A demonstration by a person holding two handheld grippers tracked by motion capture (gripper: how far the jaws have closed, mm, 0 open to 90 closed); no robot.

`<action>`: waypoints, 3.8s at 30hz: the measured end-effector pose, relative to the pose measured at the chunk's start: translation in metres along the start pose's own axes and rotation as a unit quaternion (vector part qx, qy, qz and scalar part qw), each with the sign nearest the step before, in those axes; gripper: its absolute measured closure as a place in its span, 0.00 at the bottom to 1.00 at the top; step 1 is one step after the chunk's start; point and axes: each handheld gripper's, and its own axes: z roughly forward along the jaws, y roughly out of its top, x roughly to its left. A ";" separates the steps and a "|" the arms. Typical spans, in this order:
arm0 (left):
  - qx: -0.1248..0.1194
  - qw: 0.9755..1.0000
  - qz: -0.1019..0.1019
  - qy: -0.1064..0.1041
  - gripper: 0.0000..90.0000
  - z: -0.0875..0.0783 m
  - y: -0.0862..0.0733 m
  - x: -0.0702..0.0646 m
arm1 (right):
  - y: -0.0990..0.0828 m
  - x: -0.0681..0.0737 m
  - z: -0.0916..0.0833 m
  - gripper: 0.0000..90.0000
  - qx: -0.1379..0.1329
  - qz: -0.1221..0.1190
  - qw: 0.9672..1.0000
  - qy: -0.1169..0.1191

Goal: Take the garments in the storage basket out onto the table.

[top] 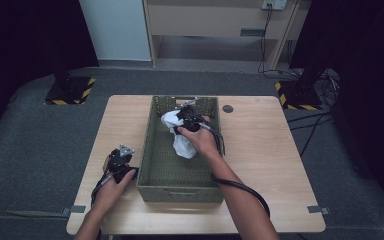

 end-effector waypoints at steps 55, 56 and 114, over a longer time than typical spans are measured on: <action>0.000 1.000 0.000 0.000 0.00 0.000 0.000 0.000 | 0.014 -0.025 -0.086 0.54 -0.056 0.004 0.998 -0.005; -0.001 1.000 0.000 0.000 0.00 0.000 0.000 0.000 | 0.015 -0.025 -0.088 0.54 -0.058 0.003 0.998 -0.005; -0.001 1.000 -0.001 0.000 0.00 0.000 0.000 0.000 | -0.013 -0.074 -0.152 0.54 -0.091 0.037 0.995 -0.024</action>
